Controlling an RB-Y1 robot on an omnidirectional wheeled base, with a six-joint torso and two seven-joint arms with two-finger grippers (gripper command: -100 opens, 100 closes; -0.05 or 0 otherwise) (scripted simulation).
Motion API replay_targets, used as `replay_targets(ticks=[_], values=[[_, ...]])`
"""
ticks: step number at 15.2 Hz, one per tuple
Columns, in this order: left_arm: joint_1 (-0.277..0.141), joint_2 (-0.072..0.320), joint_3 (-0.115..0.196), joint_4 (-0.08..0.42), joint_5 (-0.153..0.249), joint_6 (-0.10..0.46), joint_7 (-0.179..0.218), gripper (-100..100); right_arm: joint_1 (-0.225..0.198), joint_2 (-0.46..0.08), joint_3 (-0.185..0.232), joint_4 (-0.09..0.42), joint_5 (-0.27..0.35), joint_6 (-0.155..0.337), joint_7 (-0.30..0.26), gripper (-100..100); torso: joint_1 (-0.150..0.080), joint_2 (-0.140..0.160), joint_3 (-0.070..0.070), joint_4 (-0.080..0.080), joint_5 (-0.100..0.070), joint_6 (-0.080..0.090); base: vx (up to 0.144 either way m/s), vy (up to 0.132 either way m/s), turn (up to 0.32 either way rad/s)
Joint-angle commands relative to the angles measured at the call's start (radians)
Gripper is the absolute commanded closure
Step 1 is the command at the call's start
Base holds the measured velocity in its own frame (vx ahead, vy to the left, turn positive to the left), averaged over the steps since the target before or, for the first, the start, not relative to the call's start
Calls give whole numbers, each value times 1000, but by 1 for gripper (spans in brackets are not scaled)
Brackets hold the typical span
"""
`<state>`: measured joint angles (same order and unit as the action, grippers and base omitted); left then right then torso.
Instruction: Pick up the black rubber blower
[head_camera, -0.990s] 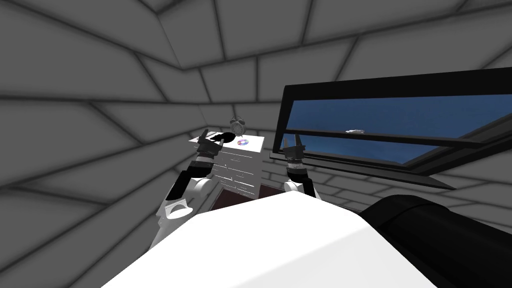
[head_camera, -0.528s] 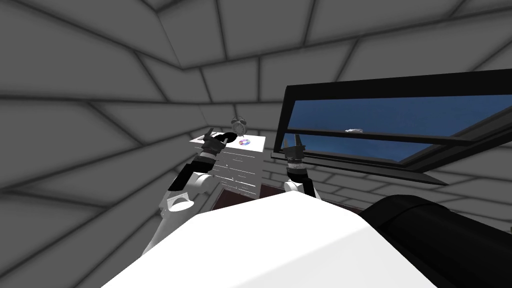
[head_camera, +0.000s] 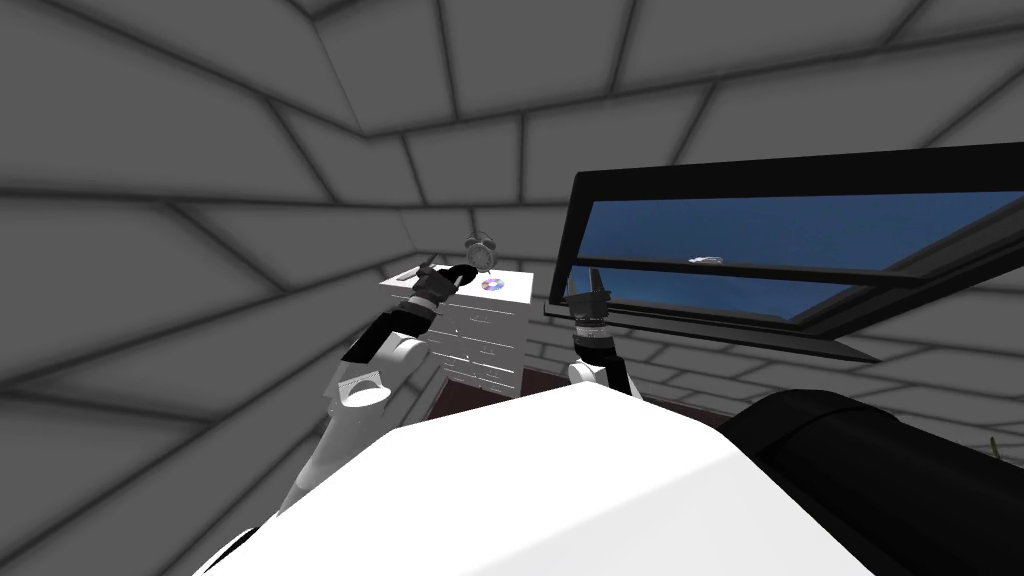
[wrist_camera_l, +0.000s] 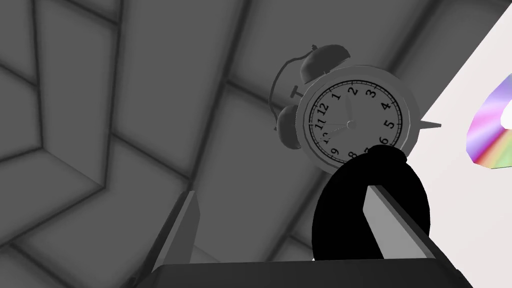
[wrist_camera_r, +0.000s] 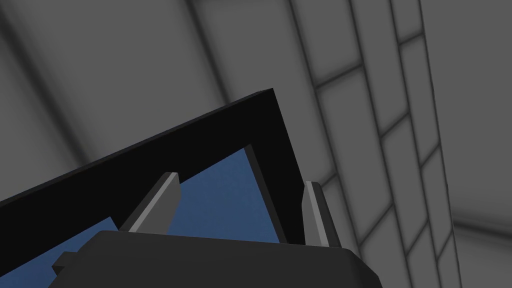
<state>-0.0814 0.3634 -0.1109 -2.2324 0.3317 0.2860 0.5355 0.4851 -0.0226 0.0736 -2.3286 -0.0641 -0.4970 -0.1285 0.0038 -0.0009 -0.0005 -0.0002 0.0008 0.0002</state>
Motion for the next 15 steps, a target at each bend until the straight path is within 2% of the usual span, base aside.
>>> replay_targets(ticks=[1, 2, 4, 5, 6, 8, 9, 10, 12, 13, 14, 15], values=[[-16, 5, -3, 7, 6, 46, 19, -100, 0, 0, 0, 0, 0, 0, 0, 0, 0, 0, 0, 0, 0, 0, 4, 48, -34], [-59, 18, -8, 16, 23, 71, 60, -100, 0, 0, 0, 0, 0, 0, 0, 0, 0, 0, 0, 0, 0, 0, 6, 66, -62], [-63, 18, -8, 16, 23, 116, 68, -100, 0, 0, 0, 0, 0, 0, 0, 0, 1, 0, 0, 0, 0, 0, -1, 75, -51], [-63, 18, -8, 16, 23, 122, 68, -100, 0, 0, 0, 0, 0, 0, 0, 0, 1, 0, 0, 0, 0, 0, 2, 42, 3], [-107, 31, -14, 24, 41, 155, 115, -100, 0, 0, 0, 0, 0, 0, 0, 0, 0, 0, 0, 0, 0, 0, 0, 59, -49], [-110, 31, -14, 24, 41, 196, 118, -100, 0, 0, 0, 0, 0, 0, 0, 0, 1, 0, 0, 0, 0, 0, 4, 62, -50], [-110, 31, -14, 24, 41, 199, 118, -100, 0, 0, 0, 0, 0, 0, 0, 0, 0, 0, 0, 0, 0, 0, 4, 31, 2], [-155, 42, -19, 32, 59, 233, 164, -100, 0, 0, 0, 0, 0, 0, 0, 0, -1, 0, 0, 0, 0, 0, 7, 51, -38], [-157, 42, -19, 32, 59, 274, 167, -100, 0, 0, 0, 0, 0, 0, 0, 0, 0, 0, 0, 0, 0, 0, 7, 63, -56], [-157, 42, -19, 32, 59, 277, 167, -100, 0, 0, 0, 0, 0, 0, 0, 0, 0, 0, 0, 0, 0, 0, -2, 29, -9], [-202, 54, -25, 40, 76, 309, 213, -100, 0, 0, 0, 0, 0, 0, 0, 0, -1, 0, 0, 0, 0, 0, -5, 50, -58], [-204, 54, -25, 40, 76, 325, 217, -100, 0, 0, 0, 0, 0, 0, 0, 0, -1, 0, 0, 0, 0, 0, -4, 67, -69]])
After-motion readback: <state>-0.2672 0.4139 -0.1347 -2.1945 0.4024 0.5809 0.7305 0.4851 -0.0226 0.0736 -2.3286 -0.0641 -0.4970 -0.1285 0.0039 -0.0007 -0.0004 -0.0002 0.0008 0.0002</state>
